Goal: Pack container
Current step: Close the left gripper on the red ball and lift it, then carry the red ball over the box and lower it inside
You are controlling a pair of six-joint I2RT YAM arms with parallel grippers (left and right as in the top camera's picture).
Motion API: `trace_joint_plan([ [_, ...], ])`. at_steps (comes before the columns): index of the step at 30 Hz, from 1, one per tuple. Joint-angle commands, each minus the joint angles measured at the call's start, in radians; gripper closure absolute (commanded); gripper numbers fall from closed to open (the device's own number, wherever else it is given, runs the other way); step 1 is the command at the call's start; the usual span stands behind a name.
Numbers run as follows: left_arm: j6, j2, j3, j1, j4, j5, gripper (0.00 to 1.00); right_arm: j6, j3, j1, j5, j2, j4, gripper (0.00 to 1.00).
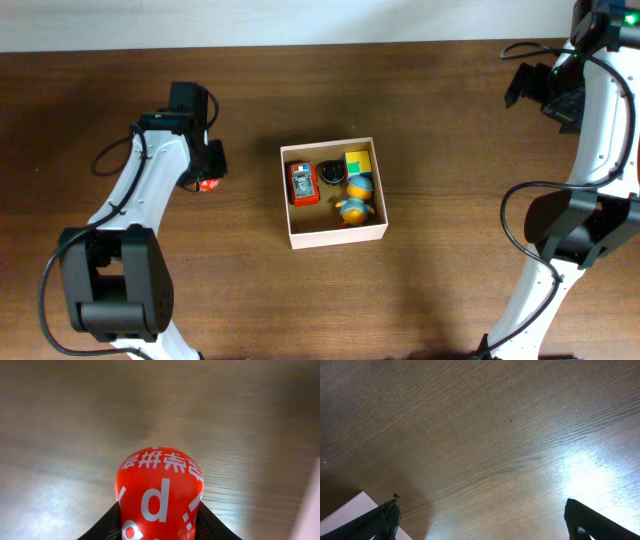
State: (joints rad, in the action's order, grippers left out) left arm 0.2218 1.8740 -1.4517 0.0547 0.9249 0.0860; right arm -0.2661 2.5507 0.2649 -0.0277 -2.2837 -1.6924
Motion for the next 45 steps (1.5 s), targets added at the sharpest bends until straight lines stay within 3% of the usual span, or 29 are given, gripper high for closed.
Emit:
trace_joint_plan([
  [1,-0.128,-0.045,-0.062,0.001,0.002,-0.219,0.72,-0.005,0.005,-0.002,-0.006,0.0,-0.002,0.01],
  [6,-0.261,-0.105,-0.102,0.001,0.0,-0.522,0.72,-0.005,0.005,-0.002,-0.006,0.0,-0.002,0.01],
  [18,-0.402,-0.171,-0.102,0.005,0.029,-0.906,0.72,-0.005,0.005,-0.002,-0.006,0.0,-0.002,0.01],
  [28,-0.618,-0.171,-0.1,0.125,0.189,-0.873,0.72,-0.005,0.005,-0.002,-0.006,0.0,-0.002,0.01],
  [37,-0.621,-0.169,-0.08,0.257,0.217,-0.629,0.72,-0.005,0.005,-0.002,-0.006,0.0,-0.002,0.01],
  [45,-0.621,-0.167,0.01,0.263,0.188,-0.563,0.72,-0.005,0.005,-0.002,-0.006,0.0,-0.002,0.01],
])
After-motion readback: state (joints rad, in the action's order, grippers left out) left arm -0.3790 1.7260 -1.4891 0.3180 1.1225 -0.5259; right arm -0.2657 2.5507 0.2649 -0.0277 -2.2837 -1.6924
